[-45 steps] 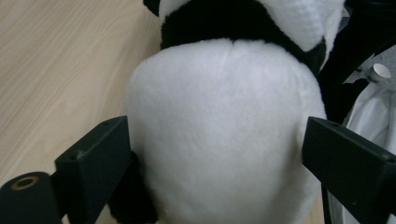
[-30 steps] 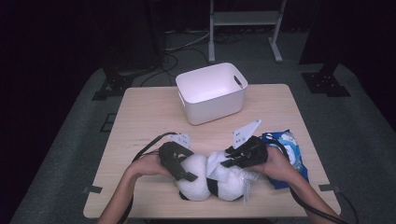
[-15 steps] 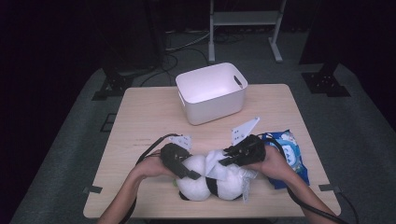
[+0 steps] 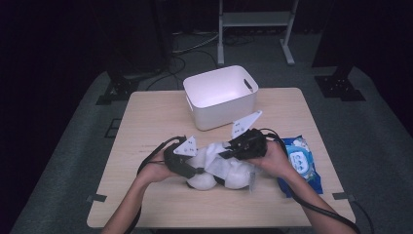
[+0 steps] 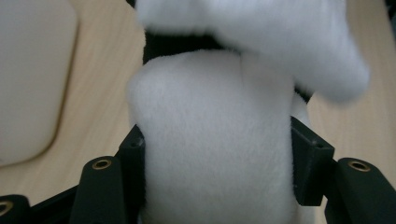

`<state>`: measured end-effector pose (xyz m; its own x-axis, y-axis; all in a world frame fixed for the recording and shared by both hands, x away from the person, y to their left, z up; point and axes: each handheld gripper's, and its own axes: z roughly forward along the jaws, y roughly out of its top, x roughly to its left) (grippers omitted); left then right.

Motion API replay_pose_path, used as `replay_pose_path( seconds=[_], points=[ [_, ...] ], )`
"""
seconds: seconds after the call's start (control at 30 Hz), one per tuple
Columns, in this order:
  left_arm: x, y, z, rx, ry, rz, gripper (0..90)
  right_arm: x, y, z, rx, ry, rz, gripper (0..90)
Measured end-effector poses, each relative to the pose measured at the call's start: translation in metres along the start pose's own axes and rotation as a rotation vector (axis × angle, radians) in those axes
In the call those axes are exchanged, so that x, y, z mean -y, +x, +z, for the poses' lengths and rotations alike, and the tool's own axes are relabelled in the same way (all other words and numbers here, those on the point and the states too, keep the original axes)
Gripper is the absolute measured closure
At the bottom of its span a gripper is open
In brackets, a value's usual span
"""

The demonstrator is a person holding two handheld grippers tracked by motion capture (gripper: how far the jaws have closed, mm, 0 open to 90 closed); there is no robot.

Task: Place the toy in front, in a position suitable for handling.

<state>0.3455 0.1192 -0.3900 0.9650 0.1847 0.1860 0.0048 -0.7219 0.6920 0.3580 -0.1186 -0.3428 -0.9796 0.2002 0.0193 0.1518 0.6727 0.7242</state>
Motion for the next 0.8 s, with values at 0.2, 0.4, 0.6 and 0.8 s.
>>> replay_pose_path(
  seconds=[0.2,0.4,0.6,0.8],
  points=[
    [0.004,-0.007,0.001,-0.013,-0.020,-0.010,32.7,-0.011,0.001,0.012,0.038,0.064,-0.036,84.4],
    [0.006,-0.009,0.001,-0.005,-0.022,-0.045,28.5,0.004,-0.001,-0.018,0.055,0.047,-0.007,84.3],
    [0.007,-0.008,0.000,0.015,-0.036,-0.080,22.6,0.028,-0.001,-0.040,0.072,0.035,0.034,84.3],
    [0.005,-0.008,-0.009,0.031,-0.052,-0.095,15.2,0.038,0.003,-0.041,0.051,0.036,0.024,84.3]
  ],
)
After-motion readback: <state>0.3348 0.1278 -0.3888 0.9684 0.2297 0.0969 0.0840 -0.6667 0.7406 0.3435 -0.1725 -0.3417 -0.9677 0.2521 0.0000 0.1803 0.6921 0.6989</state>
